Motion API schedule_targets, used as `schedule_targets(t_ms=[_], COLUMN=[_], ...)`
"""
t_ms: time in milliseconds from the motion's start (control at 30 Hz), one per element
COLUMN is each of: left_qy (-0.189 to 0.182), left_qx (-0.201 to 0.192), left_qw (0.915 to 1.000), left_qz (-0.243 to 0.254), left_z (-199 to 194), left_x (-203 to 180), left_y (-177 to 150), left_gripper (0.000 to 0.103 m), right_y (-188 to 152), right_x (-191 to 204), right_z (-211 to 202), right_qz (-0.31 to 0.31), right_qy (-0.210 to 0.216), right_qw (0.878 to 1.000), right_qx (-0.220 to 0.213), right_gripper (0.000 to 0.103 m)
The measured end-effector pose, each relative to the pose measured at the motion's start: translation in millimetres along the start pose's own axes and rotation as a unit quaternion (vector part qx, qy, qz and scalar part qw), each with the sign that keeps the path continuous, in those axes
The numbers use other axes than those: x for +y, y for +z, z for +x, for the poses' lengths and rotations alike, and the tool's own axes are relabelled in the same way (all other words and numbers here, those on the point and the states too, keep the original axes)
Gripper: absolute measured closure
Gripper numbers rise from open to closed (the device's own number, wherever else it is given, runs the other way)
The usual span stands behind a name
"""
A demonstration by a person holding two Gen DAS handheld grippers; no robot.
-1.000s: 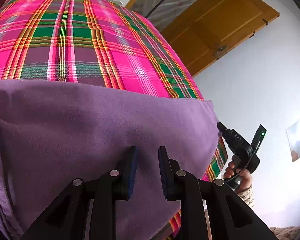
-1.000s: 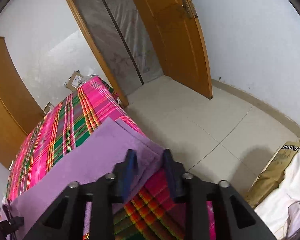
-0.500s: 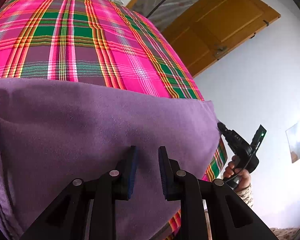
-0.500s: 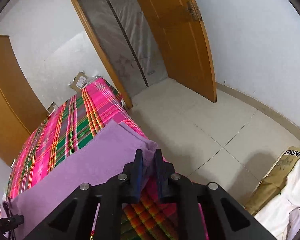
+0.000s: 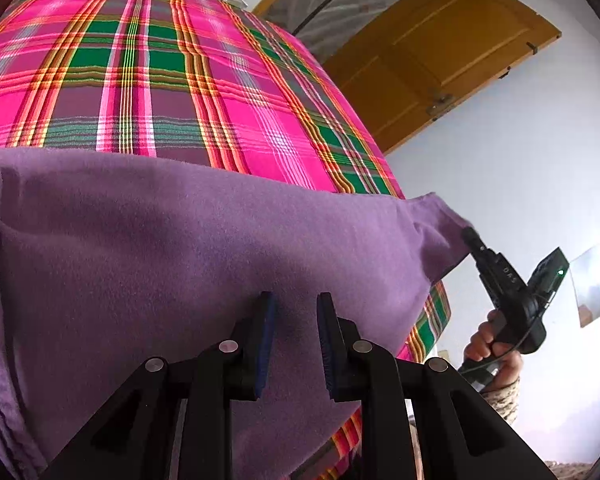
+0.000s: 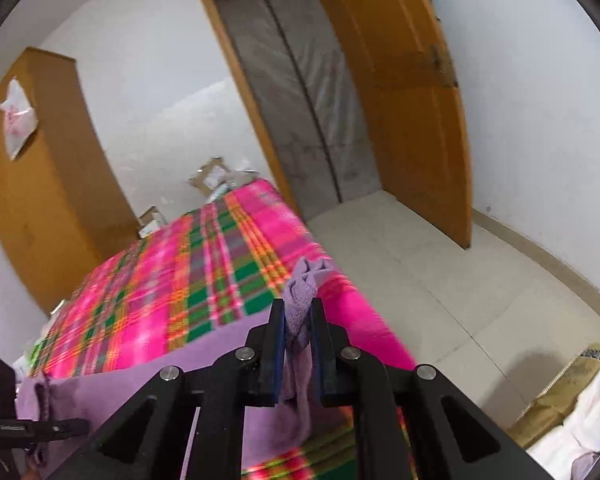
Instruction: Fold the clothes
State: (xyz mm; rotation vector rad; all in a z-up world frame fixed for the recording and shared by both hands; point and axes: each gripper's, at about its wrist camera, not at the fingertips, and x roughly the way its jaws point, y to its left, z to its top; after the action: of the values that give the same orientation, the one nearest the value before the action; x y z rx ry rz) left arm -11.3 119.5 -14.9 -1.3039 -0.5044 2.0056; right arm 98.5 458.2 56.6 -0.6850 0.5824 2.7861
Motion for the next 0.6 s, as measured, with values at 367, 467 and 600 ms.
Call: schedule_targets(t_ms=[367,467,600], left_qy=[-0.015,-0.02,-0.025], left_qx=[0.003,0.003,0.003], left_qw=[0.9999,0.9997,0.9996], left_qz=[-0.006,-0.012,-0.016], left_z=[-7,-8,-11], left_x=[5,8,11], left_y=[-7,-7,-8], left_gripper=[0.081,0.081,0.081], right_y=[-9,-14,-22], right_x=[75,95,120], right_z=[-18,-21,-23], right_qz=[-0.076,-0.096,-0.123], right_qy=[0.077,0.096,0.113], right_qw=[0.994,0.991,0.986], right_qx=[0.002,0.007,0.013], right_gripper=[0.091,0.091,0.091])
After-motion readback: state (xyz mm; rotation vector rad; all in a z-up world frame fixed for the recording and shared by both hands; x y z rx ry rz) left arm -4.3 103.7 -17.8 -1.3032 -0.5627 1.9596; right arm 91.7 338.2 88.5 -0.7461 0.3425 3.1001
